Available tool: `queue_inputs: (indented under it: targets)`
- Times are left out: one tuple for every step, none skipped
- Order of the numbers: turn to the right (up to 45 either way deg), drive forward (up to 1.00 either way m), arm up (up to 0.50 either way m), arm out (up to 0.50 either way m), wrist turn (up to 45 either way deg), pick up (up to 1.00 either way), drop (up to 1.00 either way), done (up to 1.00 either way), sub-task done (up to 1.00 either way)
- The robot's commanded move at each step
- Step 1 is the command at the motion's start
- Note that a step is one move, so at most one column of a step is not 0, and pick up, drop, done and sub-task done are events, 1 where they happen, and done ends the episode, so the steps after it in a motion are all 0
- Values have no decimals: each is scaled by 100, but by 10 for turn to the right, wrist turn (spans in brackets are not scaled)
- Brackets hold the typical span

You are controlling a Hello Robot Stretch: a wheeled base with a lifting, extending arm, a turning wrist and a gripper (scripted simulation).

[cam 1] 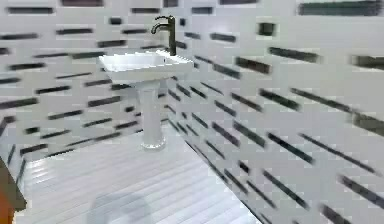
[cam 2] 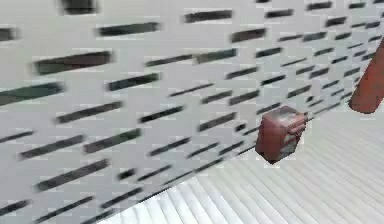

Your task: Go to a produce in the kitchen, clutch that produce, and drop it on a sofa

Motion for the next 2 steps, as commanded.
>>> queue_inputs:
  targets:
    - [450,0,0,0,0,0,0,0,0]
    - [450,0,0,0,0,0,0,0,0]
